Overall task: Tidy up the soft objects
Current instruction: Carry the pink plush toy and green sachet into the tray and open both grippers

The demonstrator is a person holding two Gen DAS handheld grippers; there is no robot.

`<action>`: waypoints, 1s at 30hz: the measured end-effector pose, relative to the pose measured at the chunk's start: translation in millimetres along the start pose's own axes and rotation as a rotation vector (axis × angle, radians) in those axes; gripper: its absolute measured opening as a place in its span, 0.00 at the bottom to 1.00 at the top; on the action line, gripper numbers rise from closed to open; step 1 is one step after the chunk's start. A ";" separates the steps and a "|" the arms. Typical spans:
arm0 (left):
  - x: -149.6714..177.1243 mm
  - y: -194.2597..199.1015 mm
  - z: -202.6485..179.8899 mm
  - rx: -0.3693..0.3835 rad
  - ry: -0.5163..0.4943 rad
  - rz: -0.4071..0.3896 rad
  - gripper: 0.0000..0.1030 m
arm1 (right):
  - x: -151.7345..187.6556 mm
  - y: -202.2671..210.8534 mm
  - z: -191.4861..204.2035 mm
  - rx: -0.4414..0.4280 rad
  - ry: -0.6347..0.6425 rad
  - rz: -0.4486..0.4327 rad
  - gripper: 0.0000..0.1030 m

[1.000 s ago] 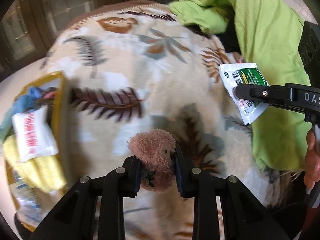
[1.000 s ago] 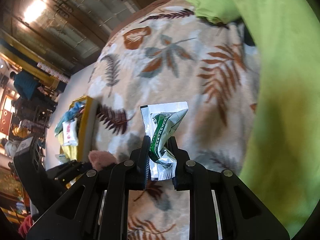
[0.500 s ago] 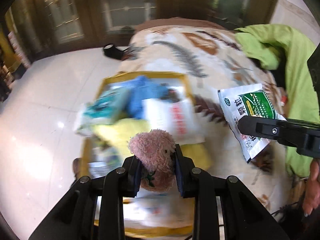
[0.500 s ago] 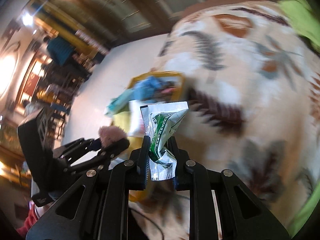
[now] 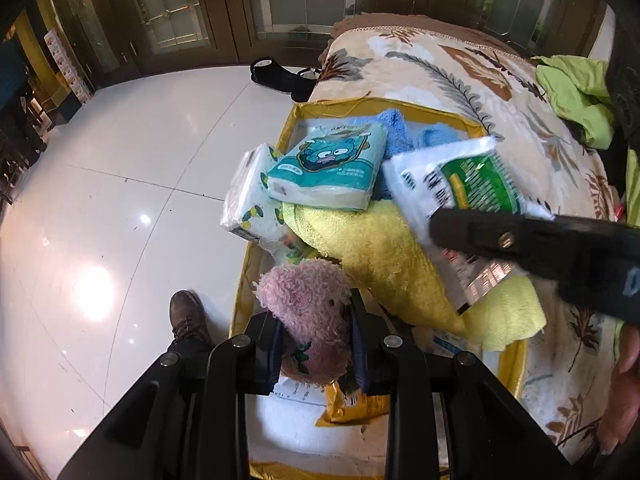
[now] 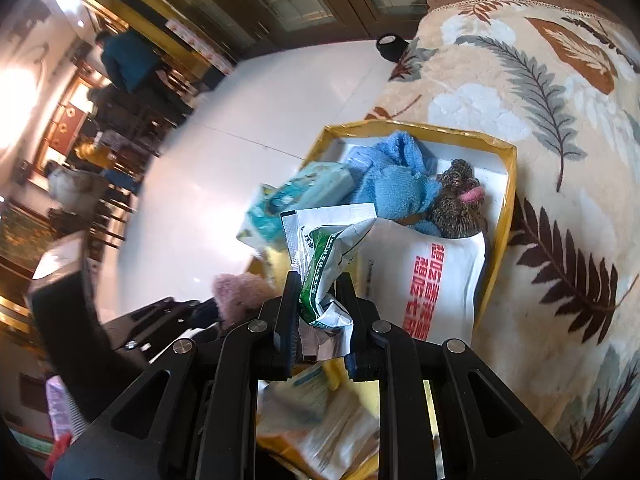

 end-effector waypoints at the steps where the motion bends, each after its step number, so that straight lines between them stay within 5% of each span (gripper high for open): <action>1: 0.7 -2.4 0.0 -0.003 -0.003 0.001 0.27 | 0.5 -5.0 -0.9 0.004 -0.003 0.011 0.16; 11: 4.4 -10.6 3.5 -0.055 0.019 -0.029 0.32 | 11.4 -26.8 -18.3 0.022 -0.009 0.049 0.18; 16: 6.4 -10.7 8.0 -0.051 0.058 -0.018 0.39 | 10.7 -20.9 -7.8 0.023 0.004 0.044 0.46; 22: 6.4 4.5 13.6 -0.079 0.060 -0.050 0.51 | 10.8 -7.9 7.0 0.075 0.062 0.019 0.46; 30: 6.3 32.4 24.7 -0.088 0.093 -0.092 0.51 | 21.5 11.8 -0.5 0.147 0.028 0.055 0.46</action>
Point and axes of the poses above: each gripper's, at about its wrist camera, not at the fingertips, and y roughly against the way its jaws point, z to its left, x to its underside, the point moved 9 cm from there along -y, roughly the way its jaws point, and after that the axes turned 5 degrees about -x, right-handed, at the moved point
